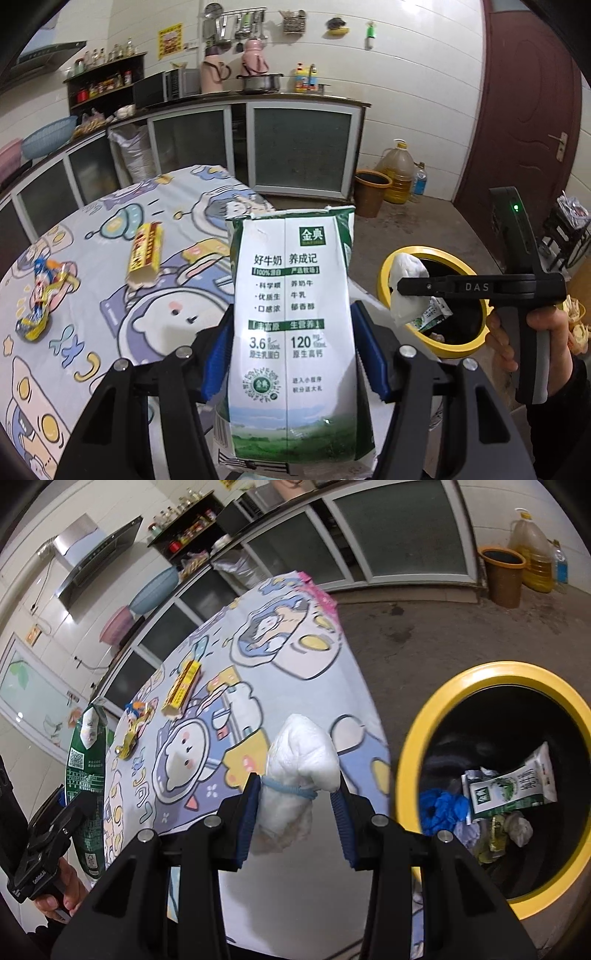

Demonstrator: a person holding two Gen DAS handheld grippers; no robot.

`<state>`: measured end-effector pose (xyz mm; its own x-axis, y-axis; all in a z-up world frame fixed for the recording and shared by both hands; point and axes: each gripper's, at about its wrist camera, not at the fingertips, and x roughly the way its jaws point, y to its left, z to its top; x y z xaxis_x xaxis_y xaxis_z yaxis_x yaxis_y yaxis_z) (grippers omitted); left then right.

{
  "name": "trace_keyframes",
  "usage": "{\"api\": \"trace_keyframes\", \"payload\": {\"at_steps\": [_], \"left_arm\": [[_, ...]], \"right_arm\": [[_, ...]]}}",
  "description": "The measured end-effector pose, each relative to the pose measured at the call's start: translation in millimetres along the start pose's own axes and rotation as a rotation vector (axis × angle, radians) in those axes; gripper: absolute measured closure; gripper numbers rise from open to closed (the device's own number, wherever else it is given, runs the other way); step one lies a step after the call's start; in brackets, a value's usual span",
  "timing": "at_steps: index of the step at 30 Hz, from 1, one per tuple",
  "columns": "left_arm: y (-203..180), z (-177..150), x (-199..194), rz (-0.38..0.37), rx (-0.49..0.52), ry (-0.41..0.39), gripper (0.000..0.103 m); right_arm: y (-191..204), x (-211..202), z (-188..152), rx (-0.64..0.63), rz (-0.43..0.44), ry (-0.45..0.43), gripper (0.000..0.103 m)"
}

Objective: Collect trash
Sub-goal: 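Carry the white bundle and milk carton bag over the yellow bin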

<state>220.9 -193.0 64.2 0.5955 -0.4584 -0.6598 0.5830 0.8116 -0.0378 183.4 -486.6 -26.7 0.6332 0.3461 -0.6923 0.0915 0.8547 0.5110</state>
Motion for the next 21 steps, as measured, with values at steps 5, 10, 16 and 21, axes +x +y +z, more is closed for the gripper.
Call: {"api": "trace_keyframes", "payload": {"at_steps": [5,10,16,21], "left_arm": [[-15.8,8.6,13.5,-0.034,0.021,0.004,0.046],[-36.8,17.6,29.2,-0.076,0.05,0.004,0.046],[-62.1,30.0,51.1,-0.116,0.091,0.005,0.046],[-80.4,40.4,69.7,-0.151,0.103,0.013,0.046]], "right_arm": [[-19.9,-14.1,2.7,0.027,-0.025,-0.034,0.066],[-42.3,-28.4,5.4,0.069,-0.058,-0.072,0.066],[-69.0,-45.4,4.6,0.117,-0.105,-0.111,0.066],[-92.7,-59.2,1.3,0.158,-0.146,-0.141,0.066]]}}
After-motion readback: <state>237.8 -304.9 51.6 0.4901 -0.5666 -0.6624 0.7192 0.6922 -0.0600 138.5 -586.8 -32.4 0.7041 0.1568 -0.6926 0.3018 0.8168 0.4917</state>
